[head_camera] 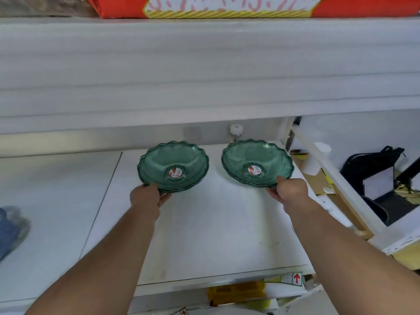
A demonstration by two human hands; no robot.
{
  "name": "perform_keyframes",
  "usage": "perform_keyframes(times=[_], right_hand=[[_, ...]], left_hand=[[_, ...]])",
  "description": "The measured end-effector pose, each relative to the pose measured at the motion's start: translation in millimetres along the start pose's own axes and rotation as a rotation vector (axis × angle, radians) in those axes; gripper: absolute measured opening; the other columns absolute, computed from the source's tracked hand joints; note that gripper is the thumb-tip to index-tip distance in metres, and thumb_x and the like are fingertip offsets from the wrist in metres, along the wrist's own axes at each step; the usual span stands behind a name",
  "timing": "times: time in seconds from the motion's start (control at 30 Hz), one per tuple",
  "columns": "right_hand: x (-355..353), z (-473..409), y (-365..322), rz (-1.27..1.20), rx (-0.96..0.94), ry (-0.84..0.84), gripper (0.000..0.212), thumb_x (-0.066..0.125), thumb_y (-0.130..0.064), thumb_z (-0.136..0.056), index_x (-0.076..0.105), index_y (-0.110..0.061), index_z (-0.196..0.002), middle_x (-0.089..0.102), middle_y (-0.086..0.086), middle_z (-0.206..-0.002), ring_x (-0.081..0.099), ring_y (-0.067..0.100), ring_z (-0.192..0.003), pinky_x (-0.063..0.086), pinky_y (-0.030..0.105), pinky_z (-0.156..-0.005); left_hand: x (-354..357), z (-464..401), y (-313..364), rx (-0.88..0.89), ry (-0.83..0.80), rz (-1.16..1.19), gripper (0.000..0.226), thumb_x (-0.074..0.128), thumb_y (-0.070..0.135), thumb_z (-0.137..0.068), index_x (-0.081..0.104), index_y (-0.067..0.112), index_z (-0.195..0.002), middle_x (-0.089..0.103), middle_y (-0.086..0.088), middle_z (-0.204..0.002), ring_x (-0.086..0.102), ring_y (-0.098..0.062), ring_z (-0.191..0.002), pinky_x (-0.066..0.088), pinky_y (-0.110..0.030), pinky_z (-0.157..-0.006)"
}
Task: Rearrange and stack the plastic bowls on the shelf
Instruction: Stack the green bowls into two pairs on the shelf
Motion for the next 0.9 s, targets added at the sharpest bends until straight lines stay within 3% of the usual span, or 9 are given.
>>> perform_keyframes(times=[0.17,0.43,0.53,0.73,0.9], right_hand=[[4,-10,-2,0.011,0.017,-0.007,0.014,0.056,-0.007,-0.096,0.06,0.002,-0.106,0.066,0.015,-0.092,0.067,0.027,-0.062,0.061,0.036,-0.06],[9,-20,-1,0.007,0.013,-0.026,0.018,0.057,-0.007,-0.096,0.061,0.003,-0.11,0.068,0.016,-0.093,0.069,0.028,-0.062,0.062,0.04,-0.067],[10,-21,-2,0.012,0.015,-0.027,0.017,0.057,-0.006,-0.096,0.061,0.003,-0.109,0.068,0.016,-0.091,0.069,0.028,-0.062,0.062,0.038,-0.061],[12,-27,2,0.02,0.019,-0.034,0.022,0.055,-0.004,-0.095,0.062,0.006,-0.114,0.069,0.017,-0.089,0.069,0.029,-0.063,0.061,0.047,-0.079],[13,-28,3,0.022,0.039,-0.033,0.025,0.054,-0.002,-0.095,0.06,0.005,-0.118,0.069,0.022,-0.106,0.068,0.028,-0.062,0.061,0.039,-0.056]], left_hand=[[4,-3,1,0.007,0.003,0.001,0.021,0.054,-0.006,-0.092,0.061,0.005,-0.108,0.068,-0.013,-0.09,0.07,-0.03,-0.088,0.061,-0.042,-0.071],[5,-8,-2,0.002,-0.005,0.025,0.021,0.055,-0.005,-0.091,0.062,0.004,-0.109,0.068,-0.012,-0.089,0.071,-0.032,-0.09,0.061,-0.042,-0.073],[6,-9,-4,0.002,-0.011,0.027,0.02,0.056,-0.005,-0.092,0.061,0.003,-0.11,0.068,-0.013,-0.09,0.07,-0.033,-0.091,0.059,-0.042,-0.074],[7,-10,-7,-0.007,-0.022,0.037,0.024,0.056,-0.004,-0.092,0.06,0.001,-0.115,0.067,-0.014,-0.091,0.069,-0.033,-0.09,0.058,-0.041,-0.074],[11,-12,-6,-0.012,-0.04,0.05,0.032,0.056,-0.006,-0.092,0.059,0.0,-0.124,0.067,-0.013,-0.091,0.069,-0.03,-0.086,0.059,-0.04,-0.066]])
Point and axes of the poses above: each hand's wrist, its own z-axis away from the middle knuckle, its own x-axis out of the palm, y = z × x, the point moved 2 cm from there along -z, towards the middle knuckle
